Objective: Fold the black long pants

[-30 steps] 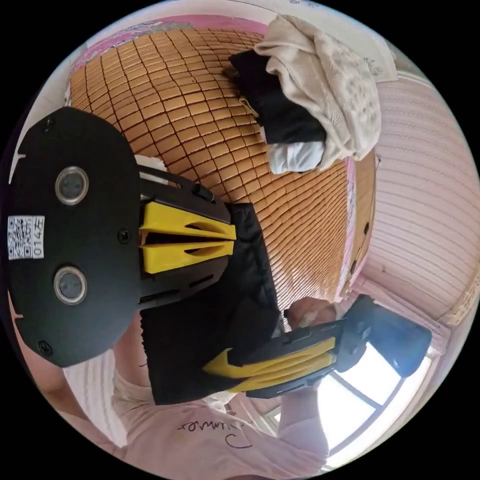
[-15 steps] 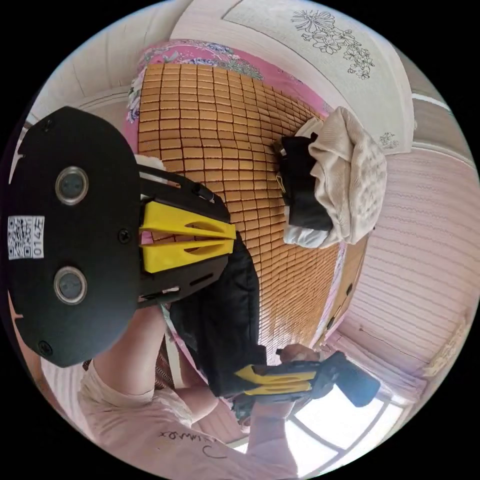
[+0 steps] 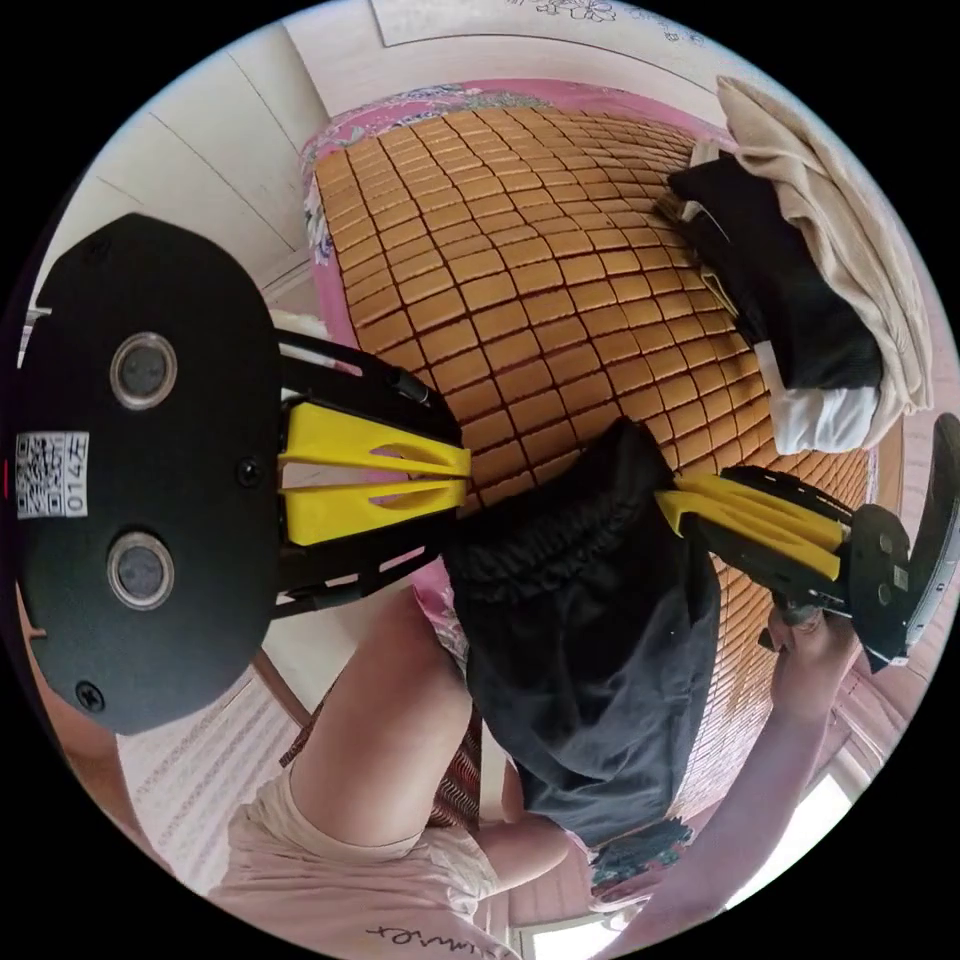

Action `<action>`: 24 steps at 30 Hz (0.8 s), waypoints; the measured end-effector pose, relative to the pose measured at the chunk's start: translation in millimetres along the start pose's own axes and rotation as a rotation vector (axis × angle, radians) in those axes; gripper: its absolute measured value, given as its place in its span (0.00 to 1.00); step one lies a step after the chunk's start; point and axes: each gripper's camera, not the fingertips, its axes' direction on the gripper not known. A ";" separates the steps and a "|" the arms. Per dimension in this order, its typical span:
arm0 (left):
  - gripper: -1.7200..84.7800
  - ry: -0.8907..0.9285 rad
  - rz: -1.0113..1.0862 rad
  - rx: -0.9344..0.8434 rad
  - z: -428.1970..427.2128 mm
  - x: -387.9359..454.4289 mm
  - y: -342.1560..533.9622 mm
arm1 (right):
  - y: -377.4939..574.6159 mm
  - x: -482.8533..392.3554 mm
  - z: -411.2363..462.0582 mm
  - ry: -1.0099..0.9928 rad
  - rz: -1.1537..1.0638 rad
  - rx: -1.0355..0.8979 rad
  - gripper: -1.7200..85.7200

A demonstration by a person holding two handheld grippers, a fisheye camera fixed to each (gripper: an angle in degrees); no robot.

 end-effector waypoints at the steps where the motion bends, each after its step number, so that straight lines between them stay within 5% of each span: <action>1: 0.01 -0.029 -0.030 -0.003 -1.1 0.3 4.6 | 1.4 3.9 -10.4 0.034 0.040 0.037 0.07; 7: 0.01 0.011 -0.220 0.266 -44.5 9.8 34.0 | 70.9 -2.7 -96.4 0.143 0.161 0.206 0.11; 11: 0.07 0.130 -0.265 0.418 -54.2 26.9 19.8 | 158.7 -17.5 -115.6 0.229 0.318 0.110 0.11; 15: 0.13 0.233 -0.281 0.349 -27.2 34.0 -23.8 | 252.5 -40.4 -100.1 0.209 0.516 -0.041 0.12; 18: 0.11 0.140 -0.306 0.188 2.7 43.3 -57.7 | 288.9 -39.2 -87.4 0.167 0.621 -0.087 0.11; 24: 0.05 -0.070 -0.258 0.220 -20.2 61.8 -80.7 | 307.9 -35.1 -148.8 0.184 0.673 0.098 0.02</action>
